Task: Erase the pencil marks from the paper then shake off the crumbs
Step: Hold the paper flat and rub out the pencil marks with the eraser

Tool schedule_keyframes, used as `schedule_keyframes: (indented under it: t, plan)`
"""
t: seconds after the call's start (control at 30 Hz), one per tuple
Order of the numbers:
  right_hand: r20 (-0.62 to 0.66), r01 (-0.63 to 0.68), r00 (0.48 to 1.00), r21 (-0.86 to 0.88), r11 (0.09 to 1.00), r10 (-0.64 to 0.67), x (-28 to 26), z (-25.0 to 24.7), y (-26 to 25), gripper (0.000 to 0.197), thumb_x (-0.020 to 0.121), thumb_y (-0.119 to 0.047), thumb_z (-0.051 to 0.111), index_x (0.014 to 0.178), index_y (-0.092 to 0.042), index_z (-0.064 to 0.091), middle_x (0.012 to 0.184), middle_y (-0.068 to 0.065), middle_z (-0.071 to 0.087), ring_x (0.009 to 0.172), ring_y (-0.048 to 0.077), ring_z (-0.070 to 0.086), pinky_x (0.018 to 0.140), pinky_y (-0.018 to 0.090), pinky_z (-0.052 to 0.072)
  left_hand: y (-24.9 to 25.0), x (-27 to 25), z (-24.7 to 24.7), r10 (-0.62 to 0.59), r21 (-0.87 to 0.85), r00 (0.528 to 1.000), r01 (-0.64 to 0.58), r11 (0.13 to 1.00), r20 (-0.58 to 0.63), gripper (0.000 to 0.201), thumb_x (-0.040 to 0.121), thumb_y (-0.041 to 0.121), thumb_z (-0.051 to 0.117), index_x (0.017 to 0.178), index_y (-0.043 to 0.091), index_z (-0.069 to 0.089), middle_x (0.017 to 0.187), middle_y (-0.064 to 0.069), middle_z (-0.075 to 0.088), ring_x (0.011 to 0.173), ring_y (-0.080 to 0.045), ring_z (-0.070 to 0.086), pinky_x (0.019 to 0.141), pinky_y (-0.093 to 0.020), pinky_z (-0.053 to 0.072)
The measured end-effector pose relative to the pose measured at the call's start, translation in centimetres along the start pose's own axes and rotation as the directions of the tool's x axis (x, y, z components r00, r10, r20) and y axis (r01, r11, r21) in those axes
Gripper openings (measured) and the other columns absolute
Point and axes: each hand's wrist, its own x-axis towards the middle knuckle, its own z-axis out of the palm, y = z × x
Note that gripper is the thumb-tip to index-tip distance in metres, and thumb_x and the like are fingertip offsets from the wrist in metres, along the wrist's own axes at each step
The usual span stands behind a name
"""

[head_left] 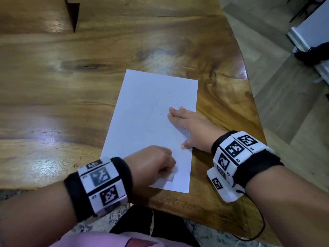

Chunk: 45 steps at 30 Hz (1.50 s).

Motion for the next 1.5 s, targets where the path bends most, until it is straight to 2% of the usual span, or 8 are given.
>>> schedule_keyframes:
  t: [0.17, 0.33, 0.53, 0.73, 0.93, 1.1, 1.27, 1.5]
  plan:
    - [-0.041, 0.001, 0.999, 0.075, 0.997, 0.002, 0.3, 0.5, 0.2, 0.097, 0.078, -0.014, 0.075, 0.151, -0.020, 0.011, 0.159, -0.009, -0.003, 0.147, 0.012, -0.004, 0.110, 0.015, 0.001, 0.6, 3.7, -1.8, -0.135, 0.041, 0.980, 0.143, 0.989, -0.145, 0.013, 0.083, 0.007, 0.052, 0.085, 0.004, 0.065, 0.086, -0.006, 0.054, 0.085, -0.024, 0.053, 0.060, -0.021, 0.025]
    - [0.008, 0.005, 1.000, -0.018, 1.000, -0.005, -0.1, -0.2, 0.0, 0.095, 0.084, -0.017, 0.068, 0.152, -0.016, 0.001, 0.159, -0.008, -0.010, 0.146, 0.013, -0.008, 0.112, 0.018, 0.001, 0.3, -0.3, 0.4, -0.048, -0.024, 0.999, 0.048, 0.999, -0.004, 0.011, 0.074, 0.004, 0.057, 0.069, 0.011, 0.061, 0.075, 0.003, 0.049, 0.070, -0.016, 0.049, 0.065, -0.024, 0.037]
    - [-0.022, -0.002, 1.000, 0.049, 0.999, 0.003, 0.0, 0.2, 0.0, 0.096, 0.081, -0.015, 0.072, 0.152, -0.020, 0.008, 0.159, -0.010, -0.005, 0.146, 0.012, -0.005, 0.109, 0.015, 0.000, -0.9, 3.0, -2.3, -0.155, -0.016, 0.944, 0.157, 0.987, -0.291, 0.007, 0.078, 0.010, 0.061, 0.073, 0.006, 0.063, 0.077, -0.001, 0.048, 0.072, -0.019, 0.049, 0.063, -0.022, 0.029]
    - [0.022, 0.002, 1.000, -0.043, 0.999, -0.001, -0.2, -0.4, -0.4, 0.095, 0.086, -0.019, 0.067, 0.151, -0.016, -0.001, 0.159, -0.007, -0.012, 0.146, 0.013, -0.008, 0.111, 0.018, 0.000, -0.7, -1.4, 0.4, -0.028, -0.078, 0.996, 0.022, 0.997, -0.081, 0.009, 0.071, 0.011, 0.057, 0.062, 0.015, 0.058, 0.071, 0.007, 0.044, 0.063, -0.008, 0.043, 0.055, -0.010, 0.029]
    - [0.014, -0.003, 1.000, -0.021, 1.000, 0.003, -0.2, -0.3, -0.4, 0.095, 0.084, -0.019, 0.069, 0.151, -0.017, 0.001, 0.159, -0.008, -0.010, 0.146, 0.013, -0.007, 0.112, 0.019, 0.000, -1.8, 0.3, -1.0, -0.067, -0.011, 0.968, 0.067, 0.998, -0.243, 0.014, 0.068, 0.000, 0.061, 0.064, 0.014, 0.060, 0.071, 0.005, 0.048, 0.066, -0.013, 0.049, 0.061, -0.022, 0.040]
    - [0.020, 0.005, 1.000, -0.037, 0.999, -0.004, -0.4, -0.5, -0.5, 0.095, 0.085, -0.019, 0.068, 0.152, -0.015, 0.001, 0.159, -0.006, -0.010, 0.146, 0.014, -0.007, 0.112, 0.019, 0.001, -1.6, -2.6, 0.0, -0.076, -0.068, 0.994, 0.071, 0.995, -0.077, 0.013, 0.072, 0.005, 0.061, 0.062, 0.013, 0.060, 0.070, 0.008, 0.045, 0.064, -0.006, 0.045, 0.058, -0.006, 0.033]
    - [-0.005, -0.006, 1.000, 0.019, 1.000, 0.006, -0.1, -0.2, -0.4, 0.096, 0.081, -0.015, 0.072, 0.151, -0.018, 0.007, 0.159, -0.008, -0.006, 0.146, 0.013, -0.005, 0.110, 0.017, 0.000, -0.3, 2.7, -2.4, -0.111, -0.018, 0.963, 0.110, 0.994, -0.244, 0.008, 0.078, 0.006, 0.058, 0.075, 0.003, 0.065, 0.076, 0.000, 0.047, 0.072, -0.014, 0.046, 0.056, -0.017, 0.027]
    - [0.007, 0.015, 1.000, -0.014, 1.000, -0.015, -0.2, -0.4, -0.1, 0.096, 0.084, -0.018, 0.069, 0.152, -0.015, 0.002, 0.159, -0.006, -0.009, 0.146, 0.014, -0.007, 0.105, 0.013, -0.003, 0.3, -0.3, 0.7, -0.033, -0.017, 0.999, 0.033, 0.999, -0.037, 0.012, 0.073, 0.002, 0.056, 0.065, 0.011, 0.058, 0.072, 0.004, 0.045, 0.067, -0.017, 0.048, 0.061, -0.026, 0.036]
